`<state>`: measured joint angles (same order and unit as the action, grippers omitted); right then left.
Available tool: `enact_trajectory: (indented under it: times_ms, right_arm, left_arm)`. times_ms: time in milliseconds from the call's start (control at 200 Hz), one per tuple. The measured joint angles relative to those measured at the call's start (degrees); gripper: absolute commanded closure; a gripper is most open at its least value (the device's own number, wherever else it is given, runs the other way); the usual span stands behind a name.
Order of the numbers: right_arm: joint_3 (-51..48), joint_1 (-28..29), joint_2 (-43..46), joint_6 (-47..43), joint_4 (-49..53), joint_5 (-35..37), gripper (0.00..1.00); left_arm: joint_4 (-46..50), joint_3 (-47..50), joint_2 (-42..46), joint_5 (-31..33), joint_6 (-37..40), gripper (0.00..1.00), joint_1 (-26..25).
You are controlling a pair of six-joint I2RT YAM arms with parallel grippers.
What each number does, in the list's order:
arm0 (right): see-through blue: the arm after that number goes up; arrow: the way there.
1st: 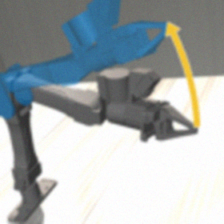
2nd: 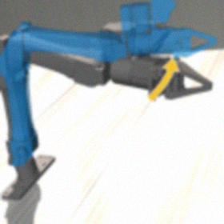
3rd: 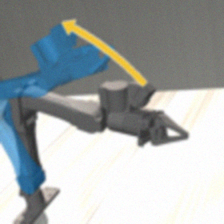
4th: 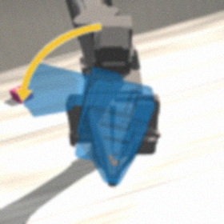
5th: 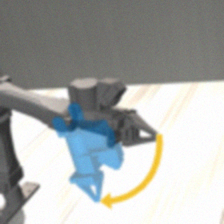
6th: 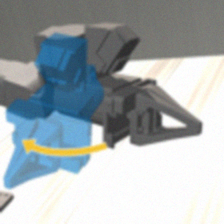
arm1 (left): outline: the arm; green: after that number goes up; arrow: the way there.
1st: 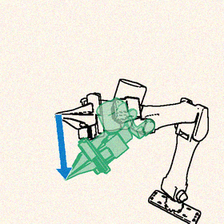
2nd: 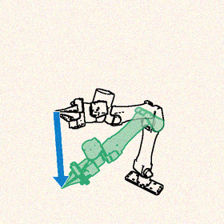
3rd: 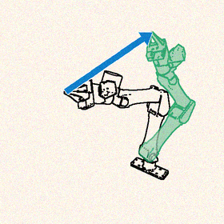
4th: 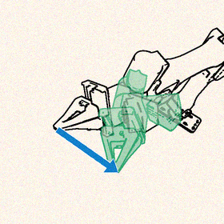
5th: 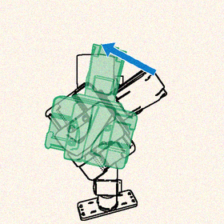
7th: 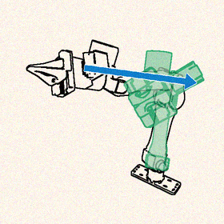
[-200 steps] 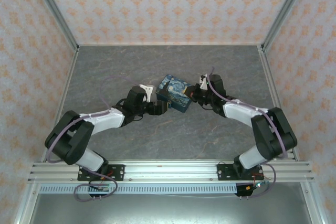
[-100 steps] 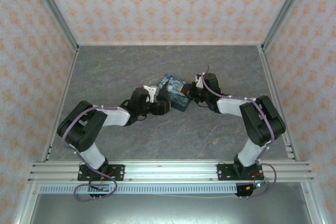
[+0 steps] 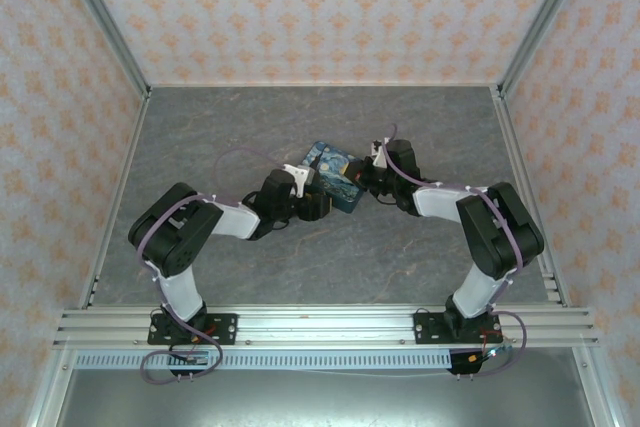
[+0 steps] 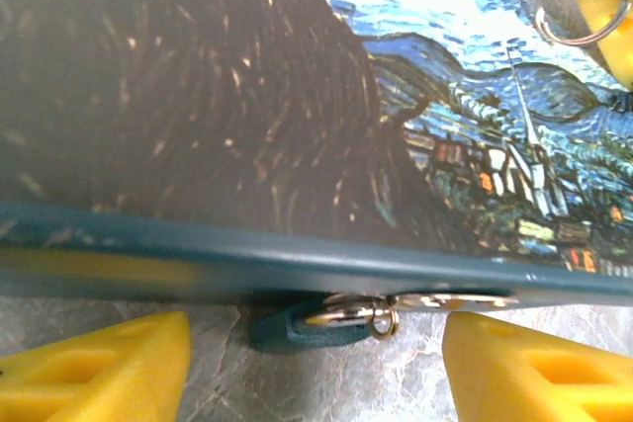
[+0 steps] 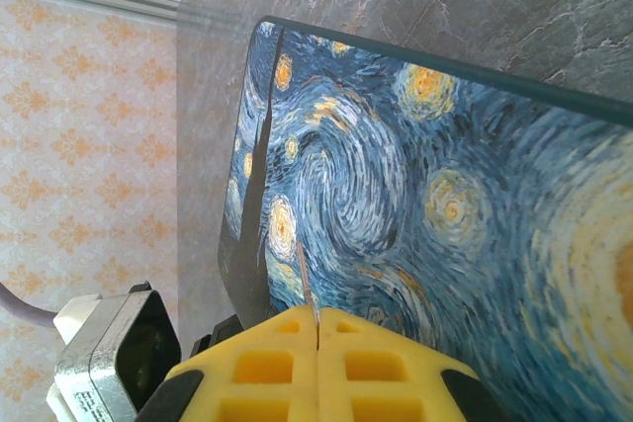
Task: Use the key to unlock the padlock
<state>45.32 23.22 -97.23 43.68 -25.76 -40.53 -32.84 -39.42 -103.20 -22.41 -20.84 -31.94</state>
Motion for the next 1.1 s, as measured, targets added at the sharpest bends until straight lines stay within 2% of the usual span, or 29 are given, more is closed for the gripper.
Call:
enact_trajectory:
  times_ms: [195, 490, 1101]
  right_arm:
    - [0.02, 0.0, 0.02, -0.42, 0.0, 0.02, 1.0]
    - [0.0, -0.02, 0.33, -0.85, 0.5, 0.26, 1.0]
    - [0.0, 0.0, 0.98, -0.87, 1.77, 0.42, 1.0]
  left_arm:
    - [0.42, -1.22, -1.14, 1.25, 1.81, 0.42, -0.7]
    - [0.17, -2.16, -2.62, 0.9, 2.93, 0.57, -0.7]
    - [0.63, -2.86, -3.26, -1.18, 3.39, 0.69, -1.31]
